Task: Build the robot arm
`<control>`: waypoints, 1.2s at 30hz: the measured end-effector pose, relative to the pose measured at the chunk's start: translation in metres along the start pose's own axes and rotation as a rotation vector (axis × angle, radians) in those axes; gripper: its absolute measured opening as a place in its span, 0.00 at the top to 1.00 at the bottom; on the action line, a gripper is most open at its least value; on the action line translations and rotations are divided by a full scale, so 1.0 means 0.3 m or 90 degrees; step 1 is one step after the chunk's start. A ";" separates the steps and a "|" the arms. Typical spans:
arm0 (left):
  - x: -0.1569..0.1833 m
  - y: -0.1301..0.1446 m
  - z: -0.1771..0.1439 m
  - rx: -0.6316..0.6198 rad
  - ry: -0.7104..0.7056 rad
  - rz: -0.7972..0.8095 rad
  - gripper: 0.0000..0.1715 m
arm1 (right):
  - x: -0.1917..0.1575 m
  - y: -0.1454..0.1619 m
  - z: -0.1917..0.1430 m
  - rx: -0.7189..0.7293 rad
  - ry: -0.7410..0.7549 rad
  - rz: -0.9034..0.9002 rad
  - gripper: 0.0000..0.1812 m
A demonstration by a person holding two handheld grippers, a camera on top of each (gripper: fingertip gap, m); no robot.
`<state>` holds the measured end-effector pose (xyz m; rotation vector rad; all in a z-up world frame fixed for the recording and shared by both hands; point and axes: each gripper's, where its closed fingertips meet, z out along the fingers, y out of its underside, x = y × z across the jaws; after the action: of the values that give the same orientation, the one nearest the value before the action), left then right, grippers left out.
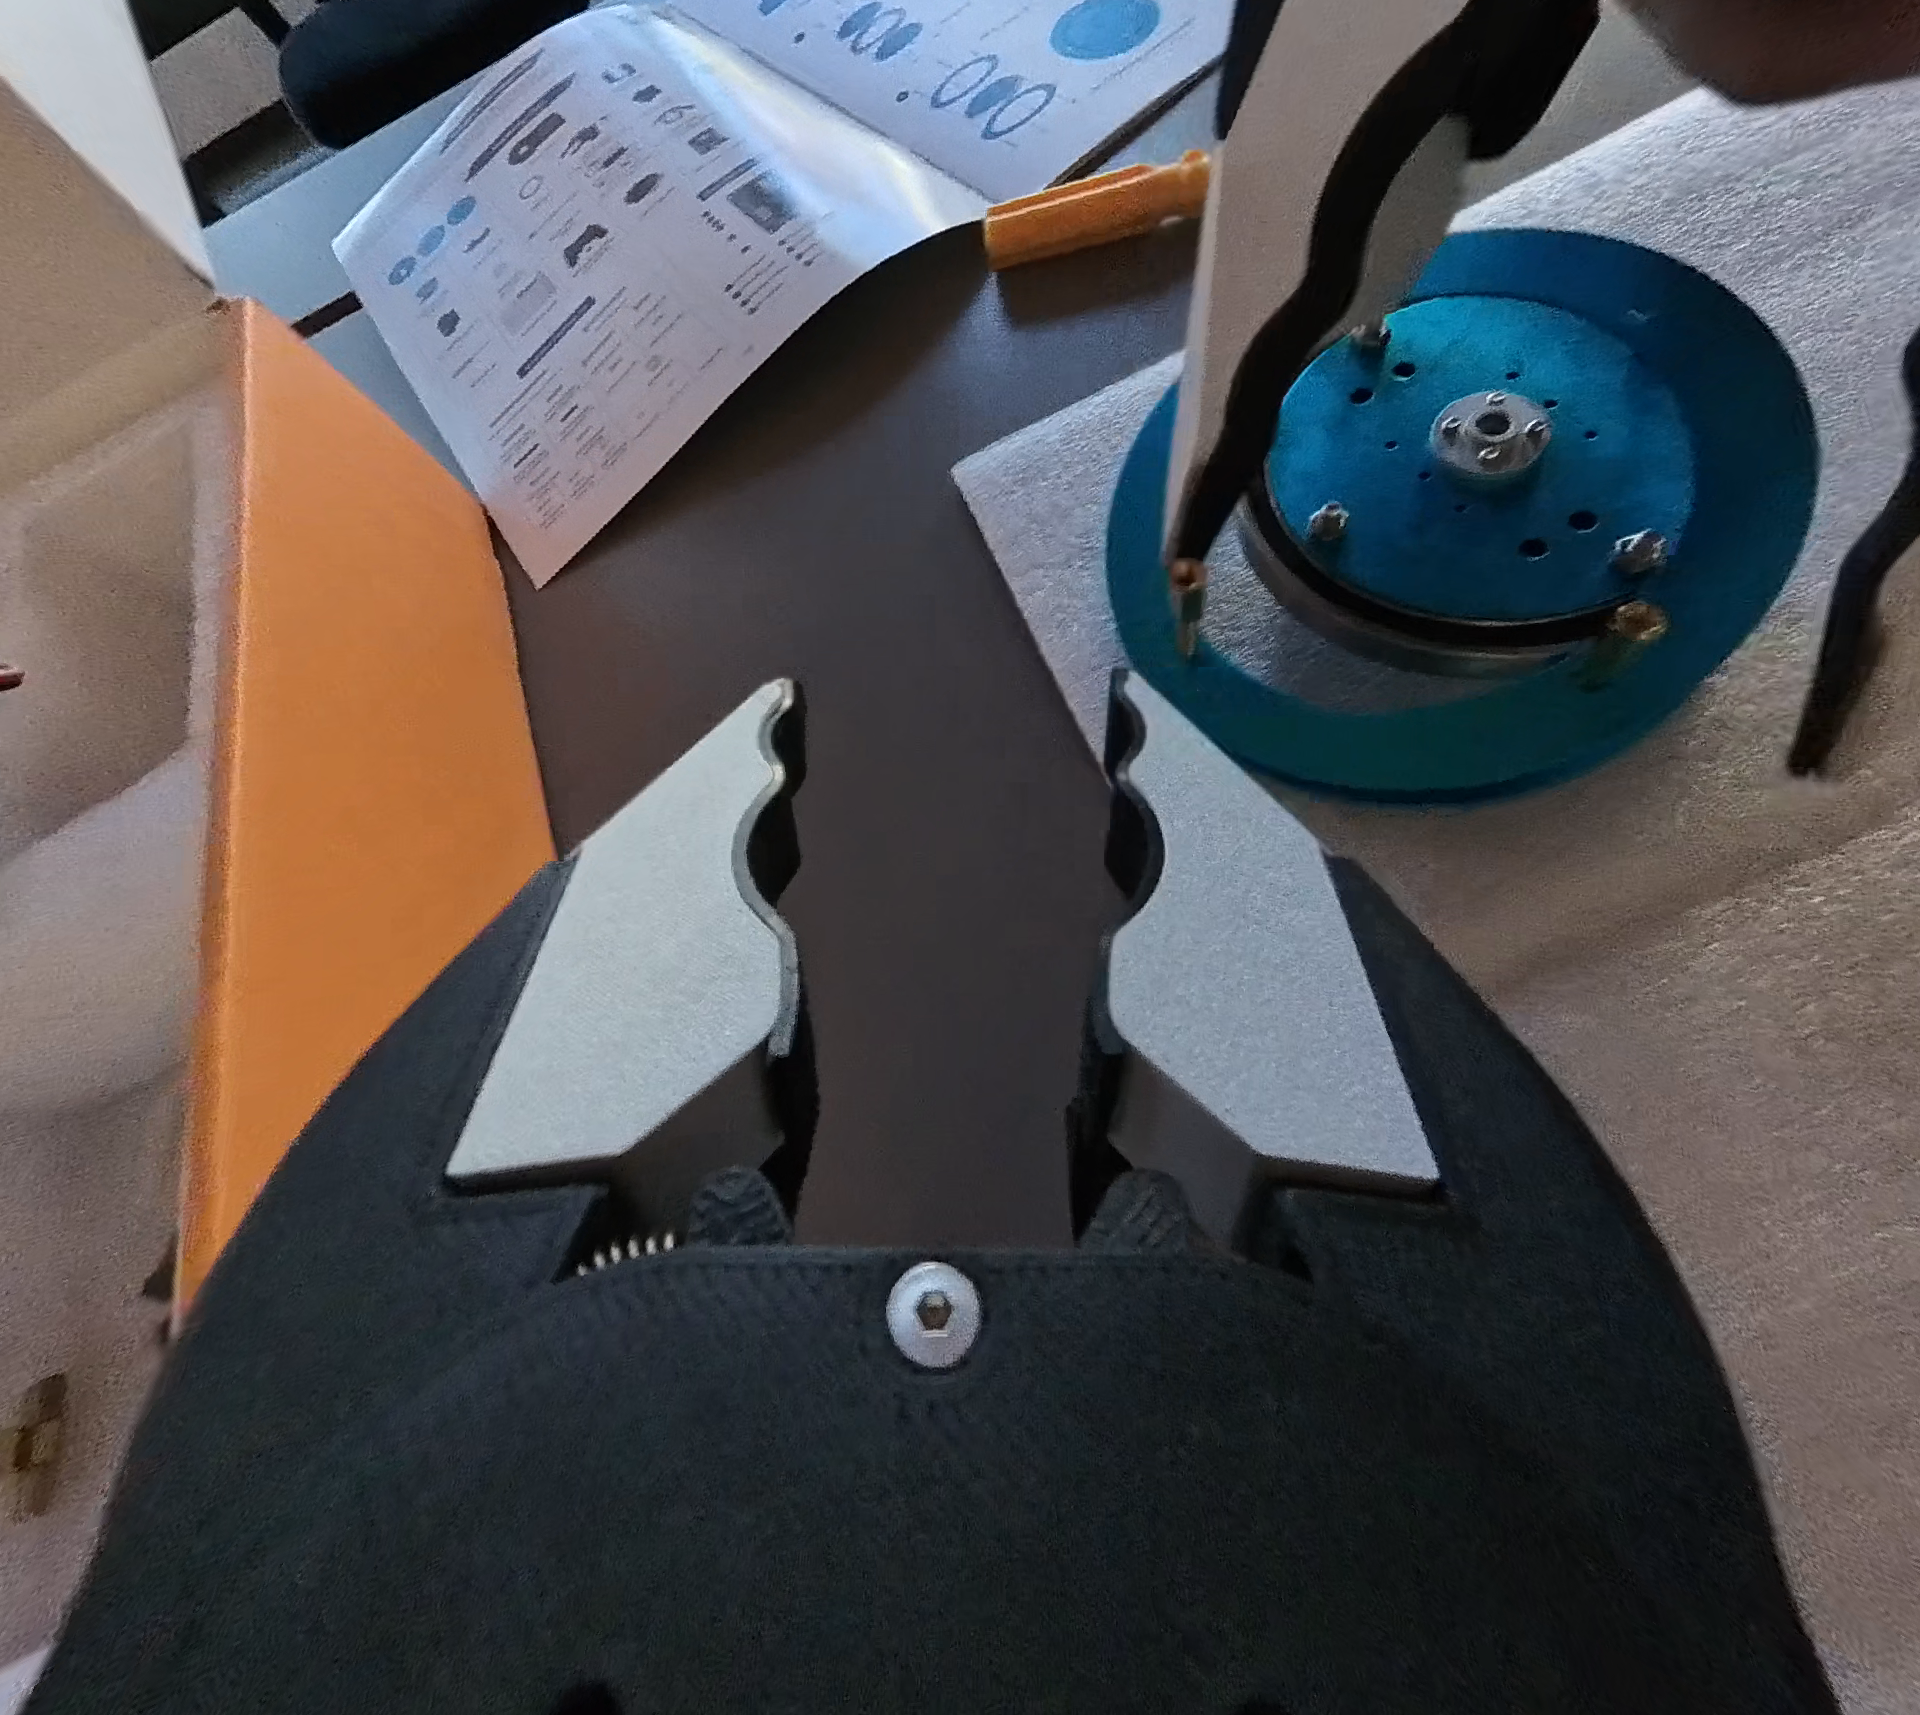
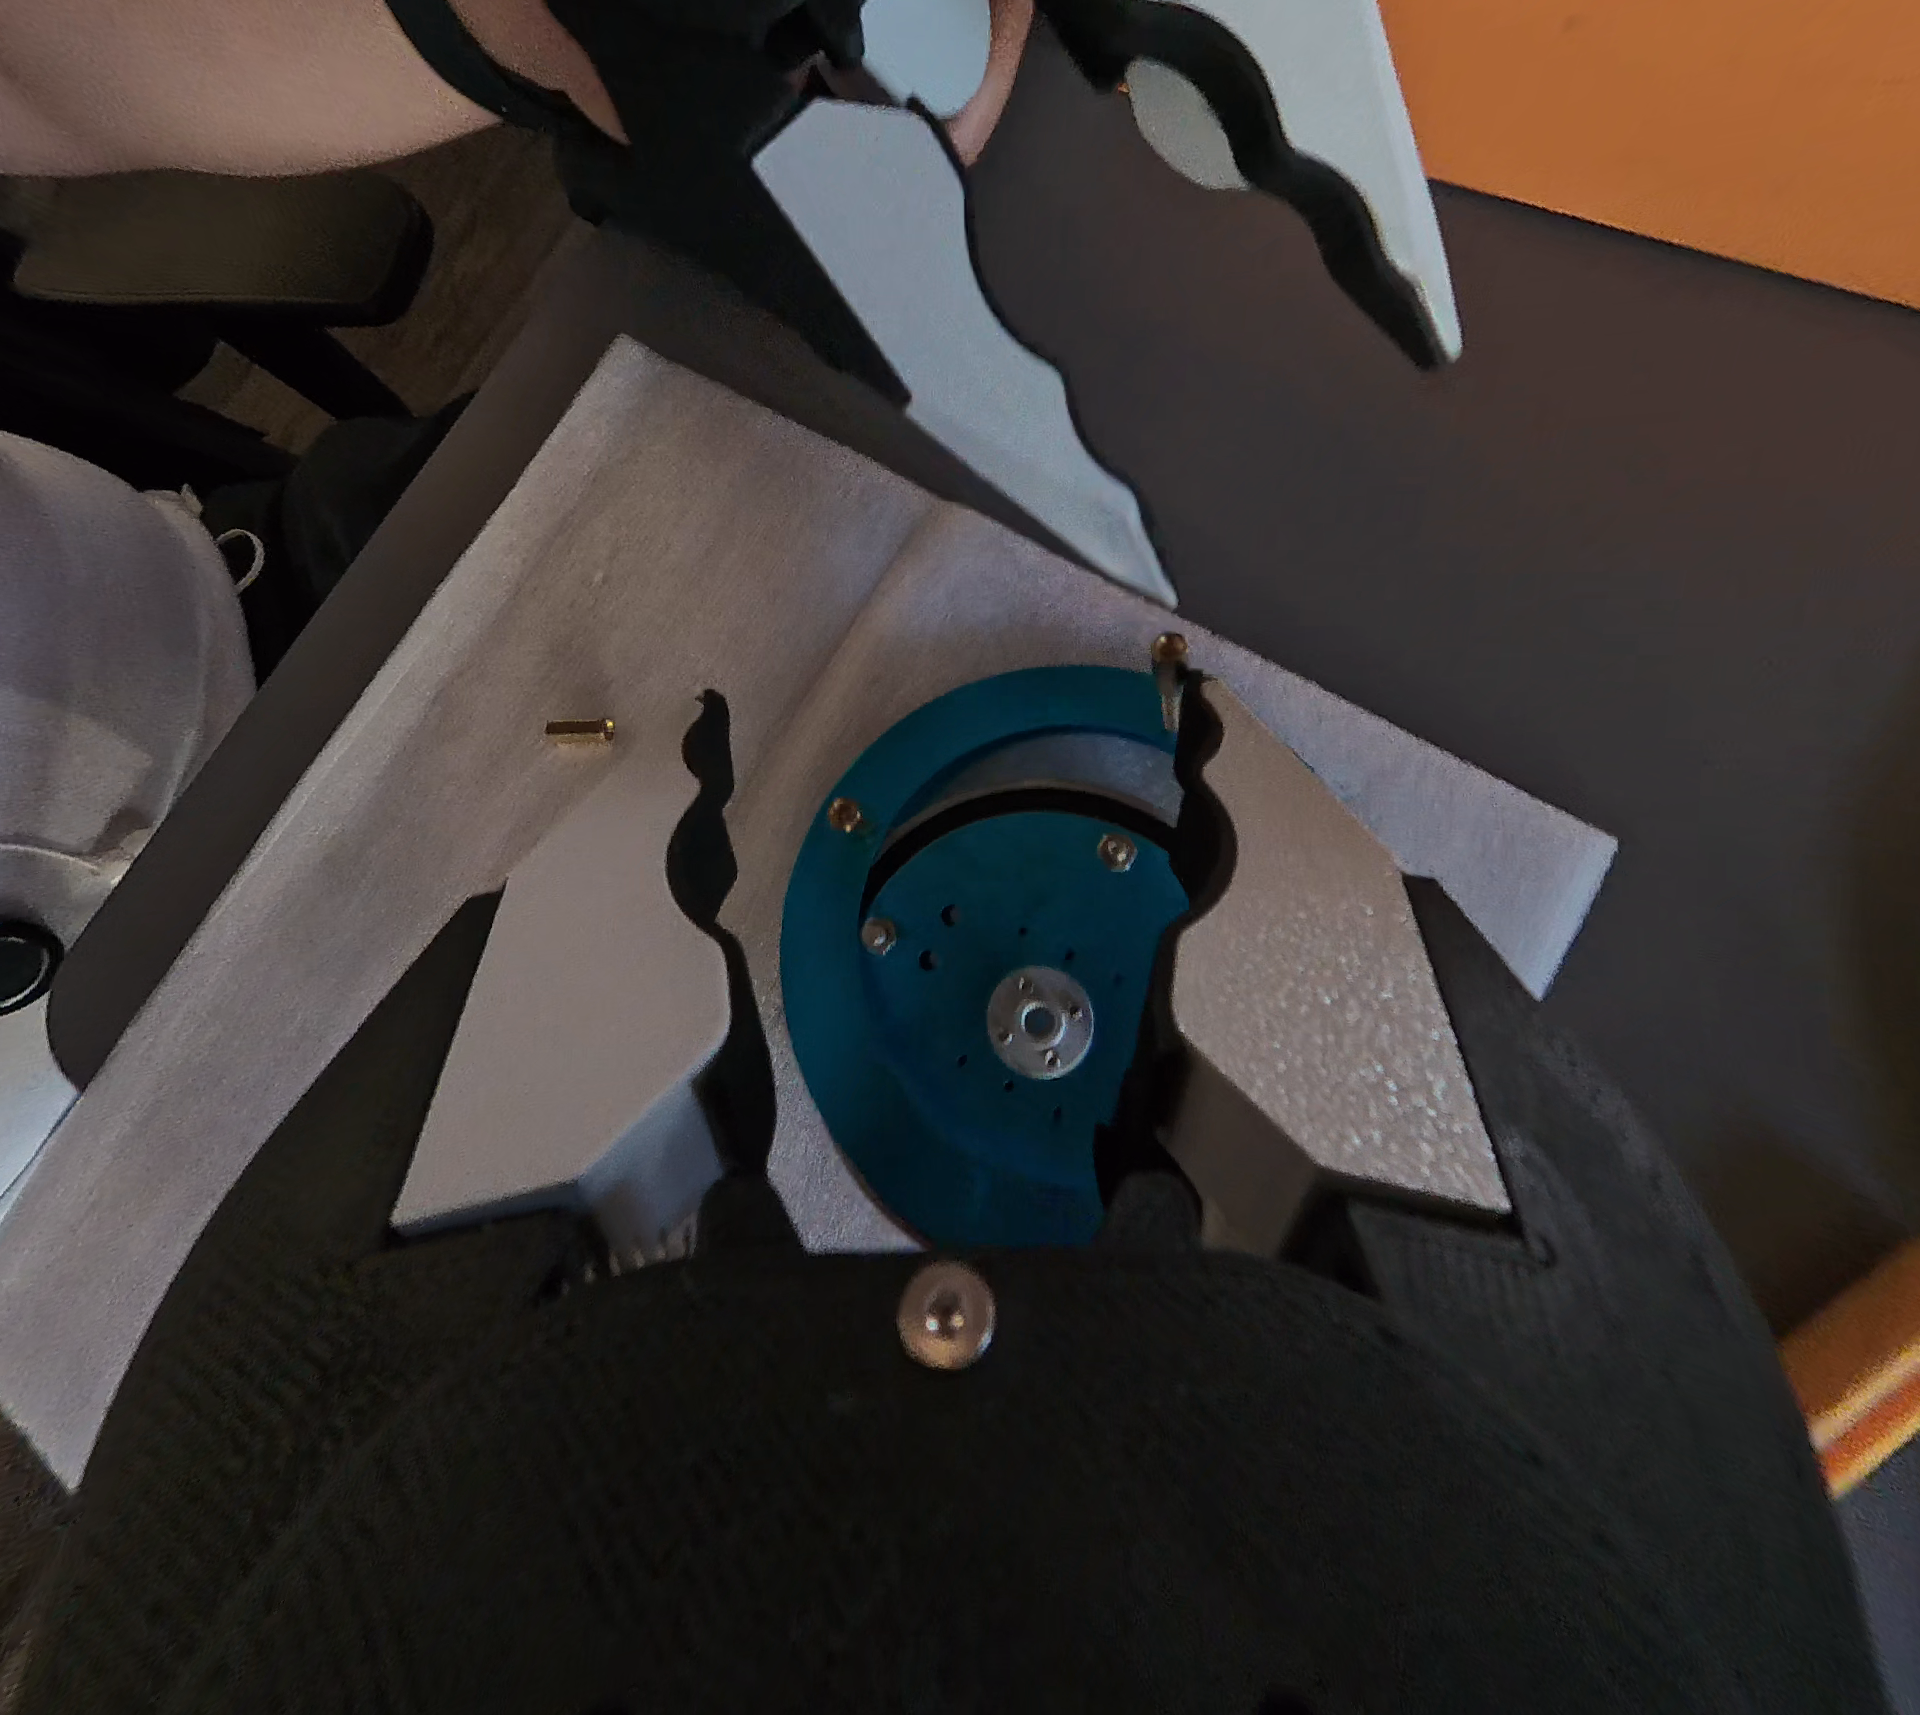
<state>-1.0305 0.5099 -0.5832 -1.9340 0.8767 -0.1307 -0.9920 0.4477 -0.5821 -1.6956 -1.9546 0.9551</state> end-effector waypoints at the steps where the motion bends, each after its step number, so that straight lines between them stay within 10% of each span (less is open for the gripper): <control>1: -0.011 0.010 -0.008 -0.001 -0.004 -0.003 0.67 | 0.007 0.003 -0.012 0.006 0.010 0.002 0.53; 36: 0.019 -0.021 0.002 -0.003 0.044 -0.003 0.65 | 0.017 -0.002 -0.001 0.015 0.033 0.021 0.56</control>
<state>-1.0227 0.5087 -0.5798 -1.9449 0.9197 -0.2001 -0.9934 0.4528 -0.5823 -1.7276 -1.8798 0.9336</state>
